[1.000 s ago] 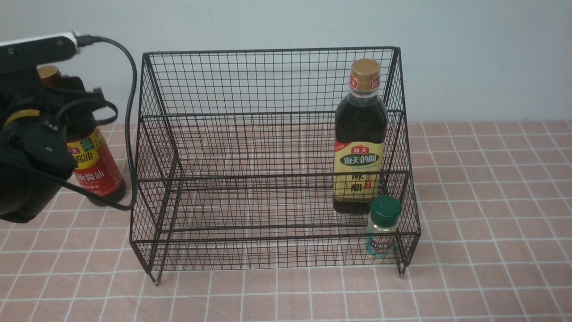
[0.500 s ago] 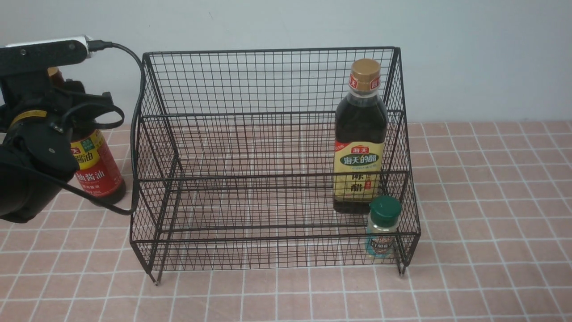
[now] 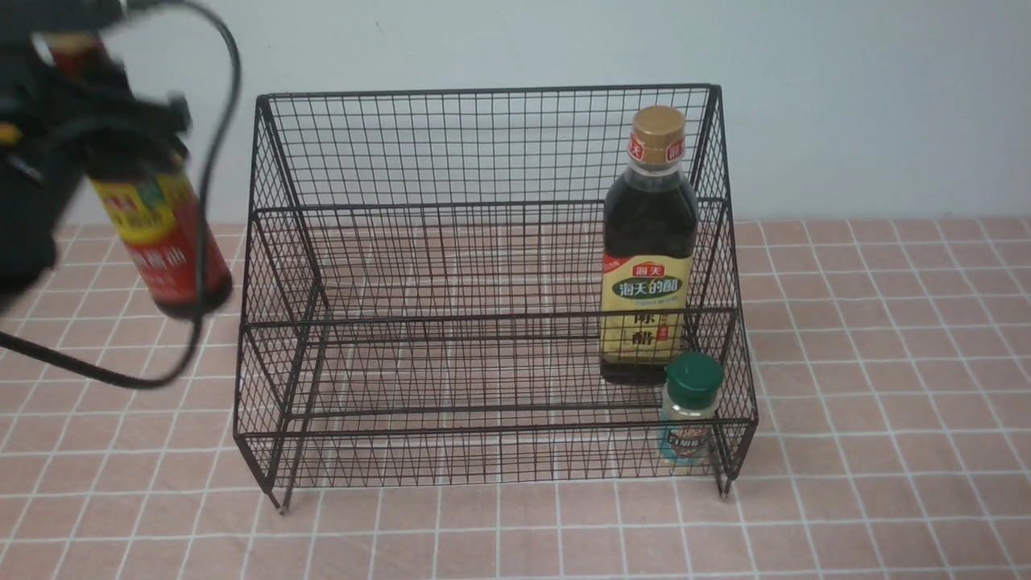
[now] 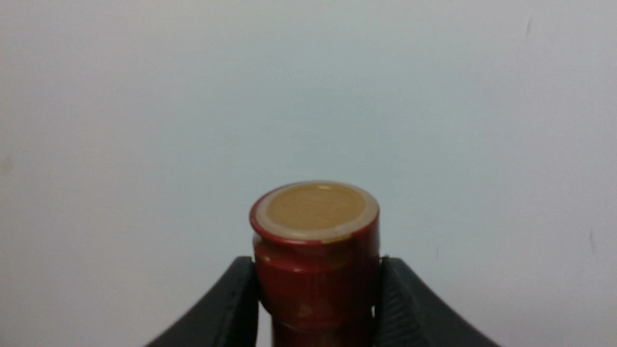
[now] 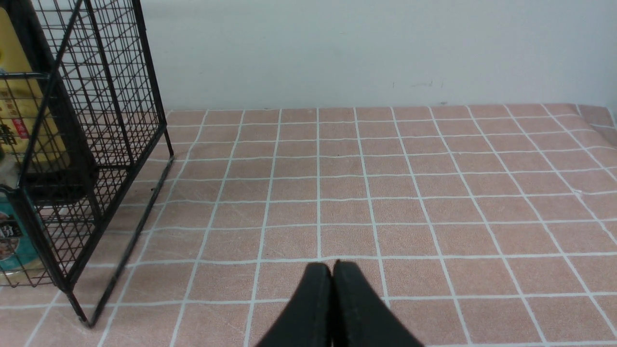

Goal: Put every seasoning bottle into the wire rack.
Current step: Use the left arm to put the condiment bottle back on the shelf

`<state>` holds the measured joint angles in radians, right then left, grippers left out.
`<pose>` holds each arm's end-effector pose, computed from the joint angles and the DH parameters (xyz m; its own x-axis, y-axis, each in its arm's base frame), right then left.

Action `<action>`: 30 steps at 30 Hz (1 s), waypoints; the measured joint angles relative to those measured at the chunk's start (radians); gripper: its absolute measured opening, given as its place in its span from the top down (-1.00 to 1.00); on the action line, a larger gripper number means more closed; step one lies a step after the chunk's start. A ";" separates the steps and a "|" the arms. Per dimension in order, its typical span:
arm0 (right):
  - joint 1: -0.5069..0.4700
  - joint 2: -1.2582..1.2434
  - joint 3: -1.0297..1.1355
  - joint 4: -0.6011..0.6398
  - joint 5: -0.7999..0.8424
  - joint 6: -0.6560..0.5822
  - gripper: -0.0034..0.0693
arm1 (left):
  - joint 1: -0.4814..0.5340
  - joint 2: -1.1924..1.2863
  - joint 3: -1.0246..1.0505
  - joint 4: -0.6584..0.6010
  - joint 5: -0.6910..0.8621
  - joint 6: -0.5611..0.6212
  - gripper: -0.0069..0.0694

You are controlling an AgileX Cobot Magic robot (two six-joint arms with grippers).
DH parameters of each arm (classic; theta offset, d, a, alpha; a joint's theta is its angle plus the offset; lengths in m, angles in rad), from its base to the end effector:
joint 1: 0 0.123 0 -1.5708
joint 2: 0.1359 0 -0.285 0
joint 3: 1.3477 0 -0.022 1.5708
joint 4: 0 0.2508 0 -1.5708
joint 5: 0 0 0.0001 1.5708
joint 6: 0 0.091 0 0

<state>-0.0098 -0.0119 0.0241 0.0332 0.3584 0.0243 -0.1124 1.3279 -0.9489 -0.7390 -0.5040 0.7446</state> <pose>0.0530 0.0005 0.1735 -0.2791 0.0581 -0.9585 0.0141 0.9983 0.0564 0.3032 -0.0045 0.3634 0.0790 0.0587 -0.9951 -0.2219 0.9743 0.0399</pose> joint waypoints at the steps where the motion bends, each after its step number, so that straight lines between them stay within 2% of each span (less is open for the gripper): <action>1: 0.000 0.000 0.000 0.000 0.000 0.000 0.94 | 0.000 -0.006 -0.006 0.001 0.000 0.009 0.08; 2: 0.000 0.000 0.000 0.000 0.000 0.000 0.94 | 0.000 -0.056 -0.060 0.004 -0.002 0.050 0.08; 9: 0.000 0.000 0.000 0.000 0.000 0.004 0.94 | 0.000 -0.121 -0.237 -0.021 0.056 0.087 0.08; 13: 0.000 0.000 0.000 0.000 0.000 0.004 0.94 | 0.000 -0.124 -0.322 -0.040 0.208 0.032 0.08; 16: 0.000 0.000 0.000 0.000 0.000 0.004 0.94 | 0.000 -0.116 -0.332 -0.040 0.321 -0.074 0.08; 23: 0.000 0.000 0.000 0.000 0.000 0.004 0.94 | -0.011 -0.044 -0.332 -0.021 0.380 -0.206 0.08; 30: 0.000 0.000 0.000 0.000 0.000 0.004 0.94 | -0.131 0.056 -0.332 -0.010 0.334 -0.165 0.08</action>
<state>-0.0098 -0.0119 0.0241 0.0332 0.3584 0.0284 -0.2436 1.3837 -1.2806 -0.7491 -0.1699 0.5800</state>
